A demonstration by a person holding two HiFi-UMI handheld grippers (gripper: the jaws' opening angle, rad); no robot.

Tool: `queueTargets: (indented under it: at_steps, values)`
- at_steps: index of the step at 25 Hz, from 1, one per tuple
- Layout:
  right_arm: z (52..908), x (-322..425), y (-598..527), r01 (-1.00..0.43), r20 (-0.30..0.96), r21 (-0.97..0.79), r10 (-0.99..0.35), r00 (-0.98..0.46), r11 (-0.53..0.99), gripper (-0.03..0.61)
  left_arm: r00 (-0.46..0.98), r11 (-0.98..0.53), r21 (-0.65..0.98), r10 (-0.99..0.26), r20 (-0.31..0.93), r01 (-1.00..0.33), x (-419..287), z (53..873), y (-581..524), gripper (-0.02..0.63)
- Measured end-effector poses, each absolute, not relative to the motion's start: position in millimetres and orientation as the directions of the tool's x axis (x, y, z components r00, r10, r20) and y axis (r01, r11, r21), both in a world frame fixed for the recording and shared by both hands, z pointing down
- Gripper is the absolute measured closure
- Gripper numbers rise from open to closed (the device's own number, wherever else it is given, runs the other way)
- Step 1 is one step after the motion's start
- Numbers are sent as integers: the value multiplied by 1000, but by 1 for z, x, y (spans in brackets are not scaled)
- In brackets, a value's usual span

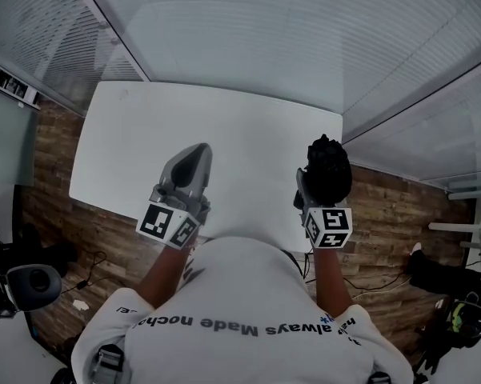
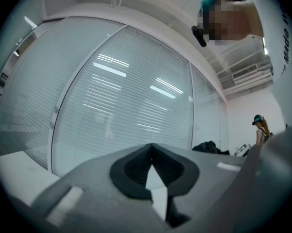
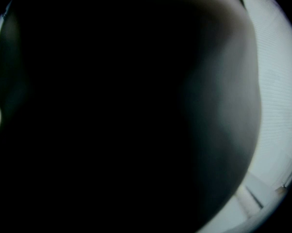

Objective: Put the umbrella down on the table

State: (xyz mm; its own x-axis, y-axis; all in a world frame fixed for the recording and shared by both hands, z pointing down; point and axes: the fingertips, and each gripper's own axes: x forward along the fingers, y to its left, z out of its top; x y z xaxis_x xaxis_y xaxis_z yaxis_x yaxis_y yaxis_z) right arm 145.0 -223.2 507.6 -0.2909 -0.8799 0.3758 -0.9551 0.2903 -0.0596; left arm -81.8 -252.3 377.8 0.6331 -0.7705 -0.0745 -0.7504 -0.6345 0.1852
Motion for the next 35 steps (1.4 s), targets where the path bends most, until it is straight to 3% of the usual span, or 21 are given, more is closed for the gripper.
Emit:
queueTargets:
  at_steps: [20, 35]
  values:
    - [663, 156, -254, -958, 640, -81, -723, -261, 275, 342, 613, -615, 179, -787, -73, -768, -85, 378, -252, 610]
    - [763, 164, -262, -951, 823, -91, -515, -239, 297, 342, 601, -602, 170, -797, -63, -780, -92, 377, -250, 611]
